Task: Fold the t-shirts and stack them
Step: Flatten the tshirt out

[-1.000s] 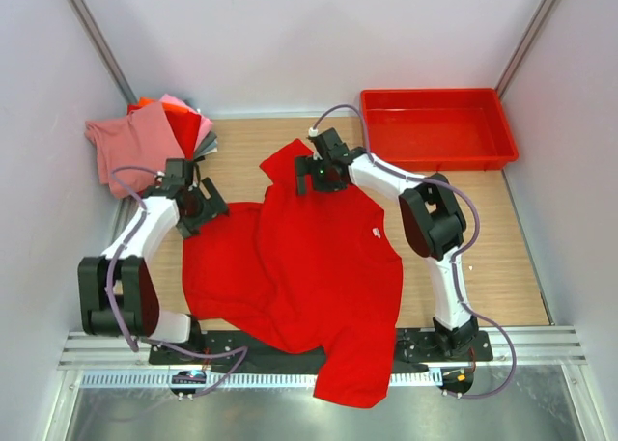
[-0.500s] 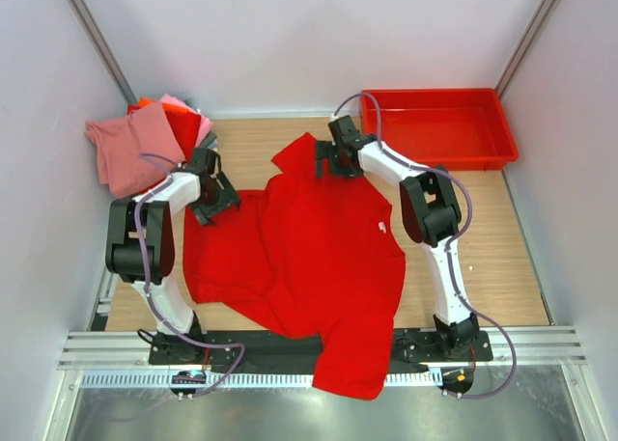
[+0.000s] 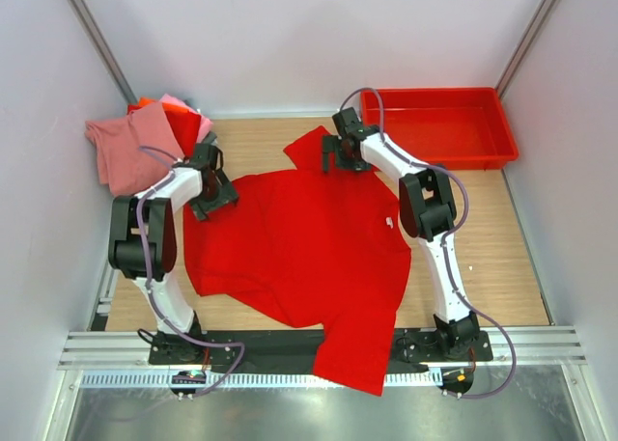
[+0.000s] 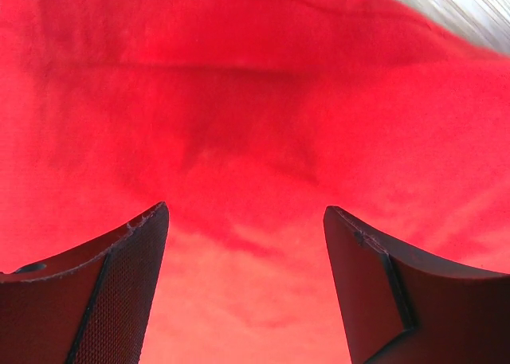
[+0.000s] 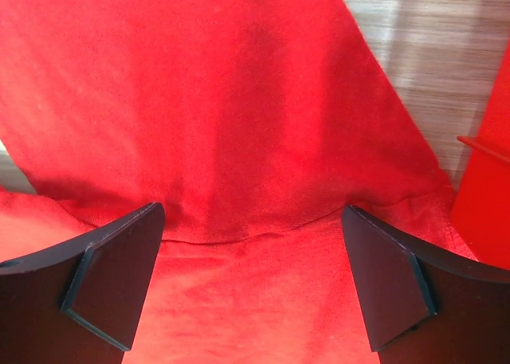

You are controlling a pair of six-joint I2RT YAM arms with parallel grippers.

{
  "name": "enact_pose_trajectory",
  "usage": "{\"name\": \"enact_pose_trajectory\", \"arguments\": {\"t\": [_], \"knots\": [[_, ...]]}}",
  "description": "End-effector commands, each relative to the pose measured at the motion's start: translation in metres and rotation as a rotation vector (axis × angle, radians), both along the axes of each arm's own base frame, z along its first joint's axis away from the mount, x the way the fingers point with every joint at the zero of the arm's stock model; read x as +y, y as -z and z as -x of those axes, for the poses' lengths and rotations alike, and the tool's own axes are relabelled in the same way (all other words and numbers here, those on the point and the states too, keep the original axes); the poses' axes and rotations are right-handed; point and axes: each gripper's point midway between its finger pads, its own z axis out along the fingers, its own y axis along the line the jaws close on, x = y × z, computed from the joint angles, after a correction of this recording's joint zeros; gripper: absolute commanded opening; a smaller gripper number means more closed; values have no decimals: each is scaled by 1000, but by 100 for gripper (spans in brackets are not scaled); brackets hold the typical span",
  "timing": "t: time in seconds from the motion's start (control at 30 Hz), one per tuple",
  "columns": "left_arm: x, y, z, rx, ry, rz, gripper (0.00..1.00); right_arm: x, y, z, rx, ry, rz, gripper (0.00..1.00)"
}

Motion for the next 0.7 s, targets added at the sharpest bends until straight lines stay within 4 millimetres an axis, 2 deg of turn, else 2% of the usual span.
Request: {"name": "enact_pose_trajectory", "arguments": {"t": [0.0,0.03,0.07,0.1,0.13,0.2,0.23,0.27,0.3,0.33,0.37,0.4,0.43,0.47,0.5,0.53,0.57,0.6,0.63,0.67], "knots": [[-1,-60,-9,-124,13,-50,79,-14,-1,2,20,-6,5,100],[-5,-73,-10,-147,28,-64,80,-14,-27,2,-20,-5,0,100],[-7,-84,-6,-152,36,-76,80,-11,-33,8,-28,-14,9,100],[-9,-109,-5,-206,45,-82,81,-12,-47,9,-56,-10,18,100],[-16,-117,1,-216,69,-93,81,-13,-75,12,-101,-10,15,100],[-15,-137,19,-242,59,-116,82,-12,-90,28,-115,-16,36,100],[-19,-133,32,-228,66,-116,82,-13,-97,35,-126,-11,38,100],[-19,-127,45,-205,38,-105,82,-17,-110,49,-134,-8,28,100],[-20,-129,56,-210,29,-88,83,-14,-112,60,-130,-11,20,100],[-19,-109,76,-148,24,-79,83,-11,-118,68,-139,-9,-17,100],[-22,-99,89,-113,6,-46,83,-16,-116,88,-125,-8,-25,100],[-23,-92,99,-93,-5,-27,83,-15,-117,99,-123,-10,-36,100],[-21,-73,121,-44,-11,-19,83,-10,-117,109,-127,-18,-56,100],[-21,-66,131,-34,-28,-3,82,-10,-97,130,-73,-21,-60,100],[-23,-57,141,-27,-81,37,80,-7,-110,142,-100,-29,-91,100],[-24,-62,147,-78,-108,70,79,4,-108,154,-99,-57,-106,100],[-20,-40,163,-61,-147,78,77,3,-95,172,-64,-63,-109,100],[-19,-37,167,-89,-217,107,75,7,-101,182,-78,-78,-127,100],[-18,-38,170,-122,-240,126,75,17,-99,193,-77,-109,-134,100],[-15,-37,177,-155,-260,135,74,17,-91,204,-55,-119,-128,100]]}}
